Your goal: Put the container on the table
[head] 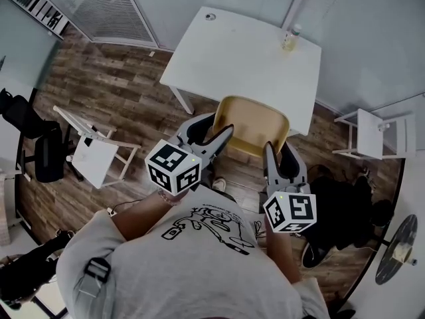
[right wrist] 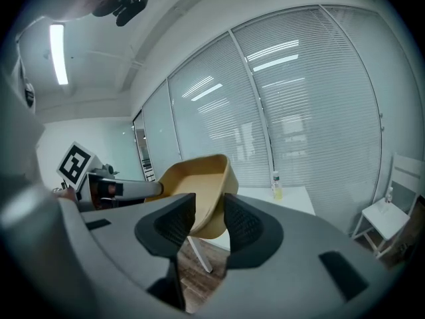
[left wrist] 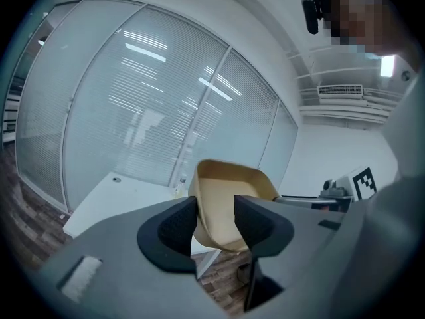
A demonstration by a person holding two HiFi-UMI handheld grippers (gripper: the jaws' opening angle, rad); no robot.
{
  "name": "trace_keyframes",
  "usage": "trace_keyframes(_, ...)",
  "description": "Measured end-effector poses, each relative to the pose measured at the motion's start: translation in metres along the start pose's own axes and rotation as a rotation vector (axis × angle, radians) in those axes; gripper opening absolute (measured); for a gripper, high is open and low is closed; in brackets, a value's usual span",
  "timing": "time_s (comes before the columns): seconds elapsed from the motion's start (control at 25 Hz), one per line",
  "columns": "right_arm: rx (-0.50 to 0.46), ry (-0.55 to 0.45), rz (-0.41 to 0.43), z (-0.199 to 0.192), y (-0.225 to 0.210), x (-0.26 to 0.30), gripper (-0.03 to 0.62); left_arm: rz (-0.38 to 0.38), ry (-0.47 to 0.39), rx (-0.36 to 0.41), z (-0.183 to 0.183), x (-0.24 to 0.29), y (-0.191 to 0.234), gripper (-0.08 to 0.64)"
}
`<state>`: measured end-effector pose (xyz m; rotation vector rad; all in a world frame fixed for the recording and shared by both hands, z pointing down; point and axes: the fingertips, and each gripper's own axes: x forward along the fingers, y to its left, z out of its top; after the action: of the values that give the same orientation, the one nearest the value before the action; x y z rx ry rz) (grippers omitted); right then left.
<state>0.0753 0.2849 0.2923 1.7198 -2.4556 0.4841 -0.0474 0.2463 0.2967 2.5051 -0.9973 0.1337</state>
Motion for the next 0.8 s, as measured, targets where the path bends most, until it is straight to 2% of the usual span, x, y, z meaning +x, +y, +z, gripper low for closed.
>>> trace_keyframes(0.28, -0.003, 0.008, -0.009, 0.019, -0.007, 0.058, 0.121, -0.011, -0.001, -0.01, 0.026, 0.029, 0.047, 0.173)
trace_keyframes(0.8, -0.005, 0.021, -0.034, 0.043, 0.02, 0.173, 0.121, -0.031, -0.003, -0.02, 0.074, 0.05, 0.158, 0.173)
